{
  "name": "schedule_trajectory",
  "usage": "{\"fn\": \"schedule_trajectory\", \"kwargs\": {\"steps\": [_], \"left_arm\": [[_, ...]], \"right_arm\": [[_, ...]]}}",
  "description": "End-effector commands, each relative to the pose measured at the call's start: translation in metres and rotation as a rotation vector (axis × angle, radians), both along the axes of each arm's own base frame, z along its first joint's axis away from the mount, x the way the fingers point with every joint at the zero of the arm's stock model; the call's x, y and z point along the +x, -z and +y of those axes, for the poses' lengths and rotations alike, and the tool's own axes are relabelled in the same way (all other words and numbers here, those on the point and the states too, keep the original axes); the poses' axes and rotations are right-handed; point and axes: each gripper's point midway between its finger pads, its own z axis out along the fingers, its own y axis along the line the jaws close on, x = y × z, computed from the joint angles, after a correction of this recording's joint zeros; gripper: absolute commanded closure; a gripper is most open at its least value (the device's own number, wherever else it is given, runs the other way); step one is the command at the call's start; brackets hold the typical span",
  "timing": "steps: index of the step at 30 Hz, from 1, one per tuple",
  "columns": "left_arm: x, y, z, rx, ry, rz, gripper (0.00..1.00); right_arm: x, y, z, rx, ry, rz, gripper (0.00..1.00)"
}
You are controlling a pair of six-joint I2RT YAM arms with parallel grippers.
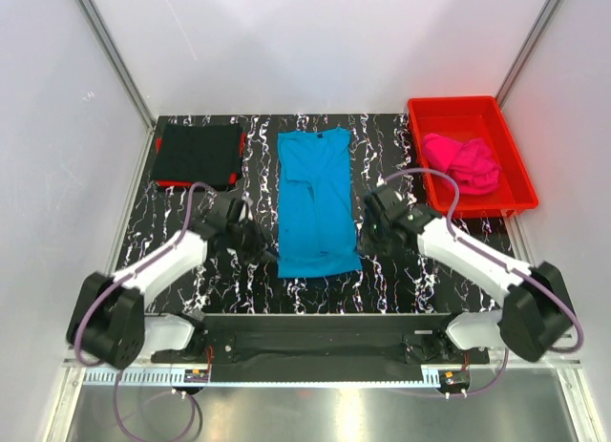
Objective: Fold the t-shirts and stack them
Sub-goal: Fold the tshirt
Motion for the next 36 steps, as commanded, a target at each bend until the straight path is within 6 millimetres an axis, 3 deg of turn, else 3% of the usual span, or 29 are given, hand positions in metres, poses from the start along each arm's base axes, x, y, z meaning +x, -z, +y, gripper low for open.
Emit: {"fn": "schedule_trajectory", "kwargs": {"steps": [1,3,5,6,8,10,14,15,20,22,26,36], "left_arm": [[0.038,-0.03,-0.01,-0.064,0.073,-0.104,1.0],[0.058,-0.045,-0.013,-0.082,0.071,-0.135,1.0],[0.075,-0.043,-0.009,-0.074,0.057,-0.126,1.0],[0.087,-0.049,-0.009,-0.07,0.047,-0.142,1.0],[0.103,-0.04,0.0,-0.052,0.017,-0.12,1.0],[0.121,-0.044,0.005,-0.064,0.0,-0.134,1.0],[0.147,-0.034,0.0,-0.113,0.018,-0.108,1.0],[0.151,-0.032,-0.001,-0.117,0.022,-0.104,1.0],[0.187,-0.036,0.001,-0.133,0.018,-0.134,1.0],[0.196,-0.024,0.005,-0.122,0.005,-0.103,1.0],[0.214,-0.023,0.006,-0.137,-0.017,-0.106,1.0],[0.25,-0.01,0.008,-0.126,-0.021,-0.13,1.0]], "right_arm": [[0.043,-0.027,0.007,-0.015,-0.051,-0.125,1.0],[0.062,-0.032,0.011,-0.021,-0.054,-0.13,1.0],[0.077,-0.04,0.013,-0.029,-0.06,-0.149,1.0],[0.086,-0.033,0.007,-0.049,-0.041,-0.13,1.0],[0.1,-0.036,0.005,-0.052,-0.031,-0.141,1.0],[0.114,-0.029,0.0,-0.065,-0.029,-0.141,1.0],[0.145,-0.03,0.003,-0.056,-0.043,-0.154,1.0],[0.151,-0.02,0.003,-0.066,-0.047,-0.133,1.0],[0.186,-0.022,-0.001,-0.062,-0.043,-0.148,1.0],[0.194,-0.015,-0.001,-0.064,-0.048,-0.132,1.0],[0.212,-0.017,0.0,-0.053,-0.053,-0.146,1.0],[0.242,-0.001,-0.002,-0.037,-0.034,-0.123,1.0]]}}
